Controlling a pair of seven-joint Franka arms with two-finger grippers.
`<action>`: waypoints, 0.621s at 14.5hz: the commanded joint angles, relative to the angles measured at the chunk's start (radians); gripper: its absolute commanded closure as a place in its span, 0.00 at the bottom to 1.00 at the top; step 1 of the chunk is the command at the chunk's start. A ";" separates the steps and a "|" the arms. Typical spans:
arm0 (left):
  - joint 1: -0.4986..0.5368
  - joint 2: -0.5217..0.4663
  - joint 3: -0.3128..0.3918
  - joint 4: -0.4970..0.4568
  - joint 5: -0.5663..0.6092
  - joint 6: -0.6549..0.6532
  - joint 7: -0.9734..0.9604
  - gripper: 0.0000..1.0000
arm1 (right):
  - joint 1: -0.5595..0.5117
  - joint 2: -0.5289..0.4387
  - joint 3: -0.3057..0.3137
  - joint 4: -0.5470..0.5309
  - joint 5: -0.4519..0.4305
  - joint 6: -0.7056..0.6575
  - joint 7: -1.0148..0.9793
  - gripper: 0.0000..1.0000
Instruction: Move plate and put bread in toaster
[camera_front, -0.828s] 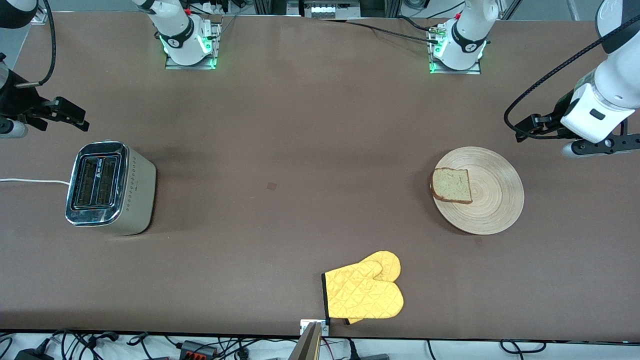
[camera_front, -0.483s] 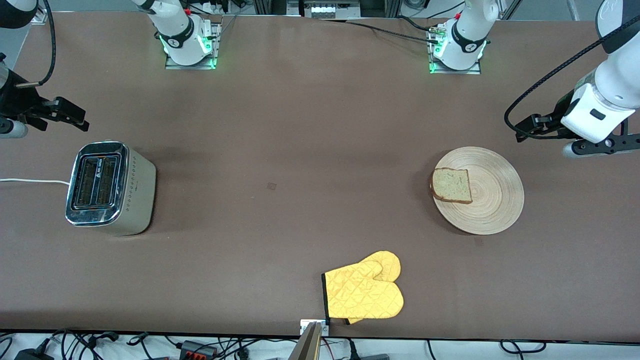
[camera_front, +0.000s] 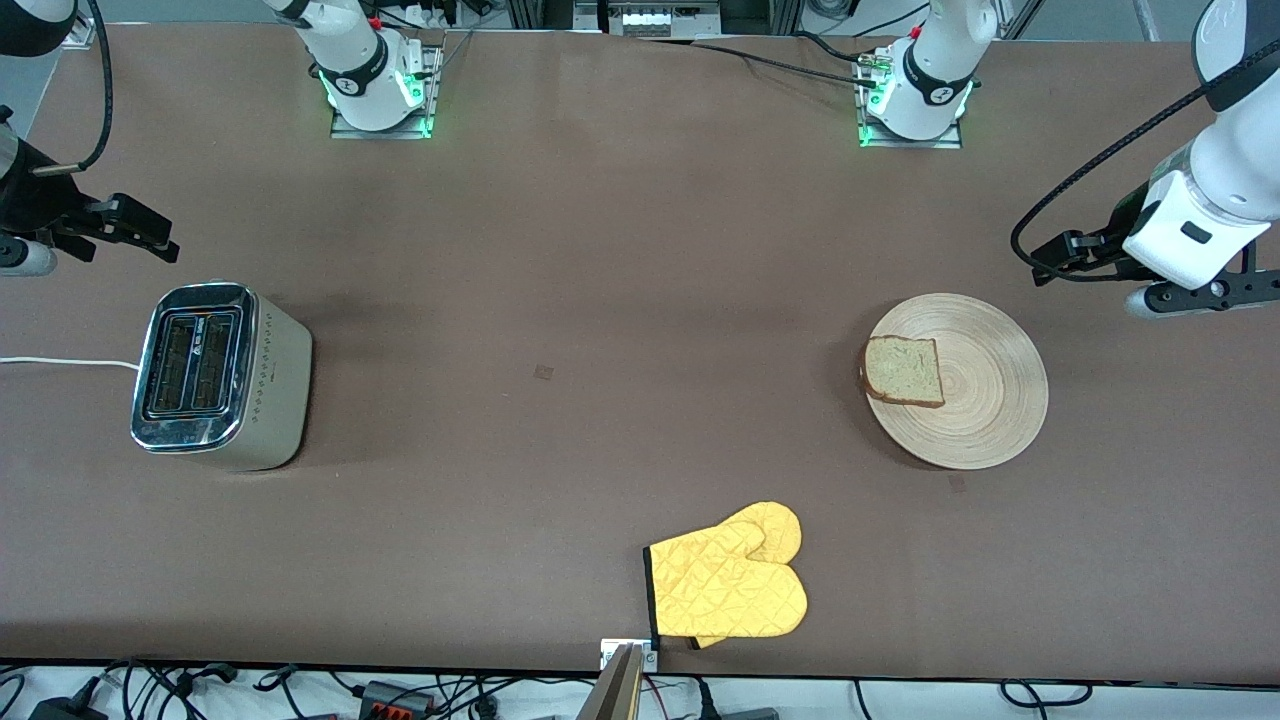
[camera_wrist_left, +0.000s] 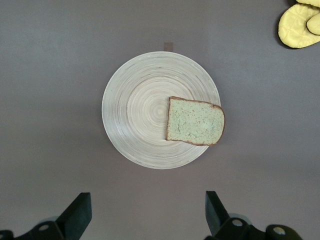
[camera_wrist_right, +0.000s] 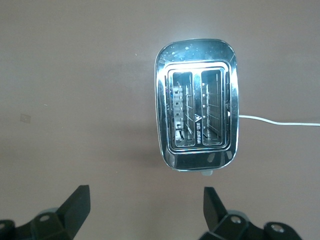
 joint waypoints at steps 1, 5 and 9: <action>0.015 0.018 0.003 0.001 -0.017 0.011 -0.002 0.00 | 0.000 -0.002 0.003 0.012 -0.005 -0.012 -0.005 0.00; 0.022 0.038 0.003 0.009 -0.017 0.013 0.009 0.00 | 0.000 0.000 0.003 0.012 -0.005 -0.009 0.001 0.00; 0.105 0.100 0.003 0.018 -0.098 0.004 0.011 0.00 | 0.001 0.000 0.003 0.012 -0.005 -0.006 0.004 0.00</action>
